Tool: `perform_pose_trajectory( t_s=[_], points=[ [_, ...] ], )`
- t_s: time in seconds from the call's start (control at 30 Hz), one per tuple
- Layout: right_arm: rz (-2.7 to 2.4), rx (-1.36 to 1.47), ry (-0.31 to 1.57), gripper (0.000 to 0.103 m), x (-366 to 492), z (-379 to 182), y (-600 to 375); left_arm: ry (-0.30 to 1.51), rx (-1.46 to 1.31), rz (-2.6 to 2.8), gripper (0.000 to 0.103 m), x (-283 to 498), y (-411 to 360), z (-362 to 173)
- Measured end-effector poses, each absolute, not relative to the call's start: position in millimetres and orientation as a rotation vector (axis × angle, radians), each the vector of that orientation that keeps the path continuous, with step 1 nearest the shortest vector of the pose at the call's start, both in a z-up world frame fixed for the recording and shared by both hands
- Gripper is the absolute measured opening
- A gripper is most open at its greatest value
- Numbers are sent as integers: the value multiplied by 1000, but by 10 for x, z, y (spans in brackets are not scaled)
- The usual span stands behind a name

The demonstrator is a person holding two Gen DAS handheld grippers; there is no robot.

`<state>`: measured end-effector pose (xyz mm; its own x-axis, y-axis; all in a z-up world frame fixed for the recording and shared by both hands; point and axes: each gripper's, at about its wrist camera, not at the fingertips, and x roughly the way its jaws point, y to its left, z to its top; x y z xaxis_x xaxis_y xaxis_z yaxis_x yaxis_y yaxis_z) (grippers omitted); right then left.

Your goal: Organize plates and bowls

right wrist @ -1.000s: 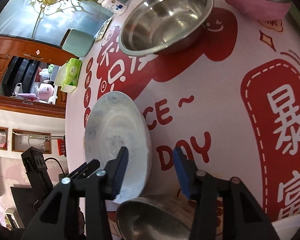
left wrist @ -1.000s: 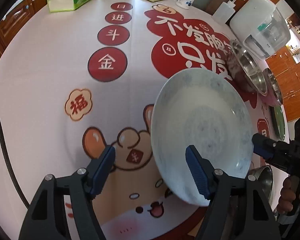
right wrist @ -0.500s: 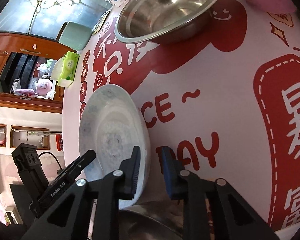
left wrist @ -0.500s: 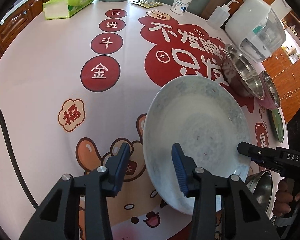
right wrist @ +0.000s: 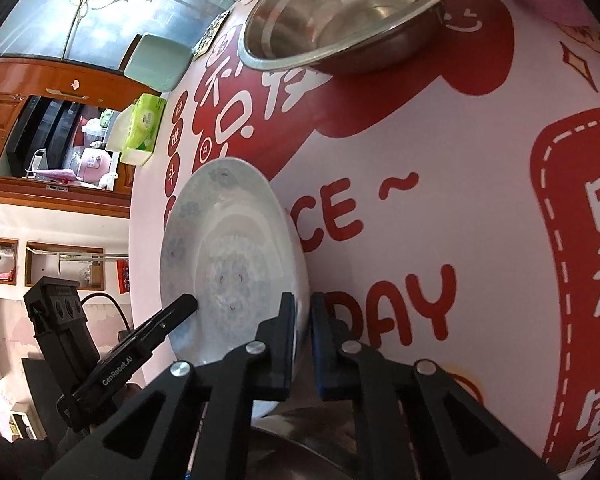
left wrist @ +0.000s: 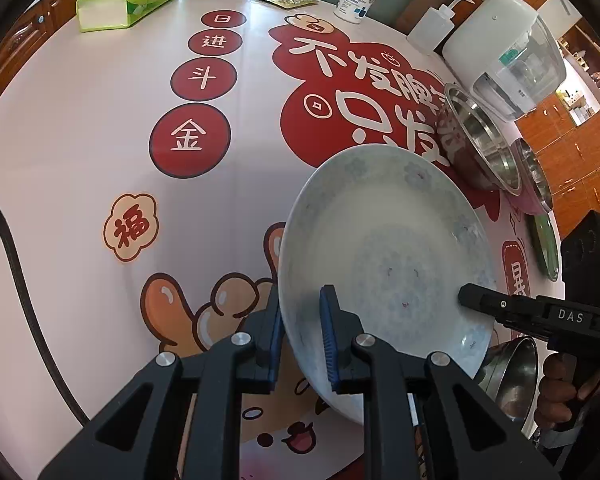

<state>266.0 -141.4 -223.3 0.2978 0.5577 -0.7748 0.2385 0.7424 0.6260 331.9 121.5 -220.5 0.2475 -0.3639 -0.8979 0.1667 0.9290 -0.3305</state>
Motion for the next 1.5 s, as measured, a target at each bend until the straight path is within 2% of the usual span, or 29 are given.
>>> perform_pose_trajectory(
  t_s=[0.57, 1.13, 1.5],
  points=[
    [262, 818, 1276, 8, 2651, -2292, -1481, 1269, -173, -362, 16, 3320, 1204, -2205],
    [239, 719, 1227, 8, 2604, -2118, -1354, 1270, -173, -382, 16, 3254, 1239, -2188],
    [293, 695, 1137, 9, 2537, -1821, -1170, 1185, -199, -365, 16, 3125, 1480, -1879]
  ],
)
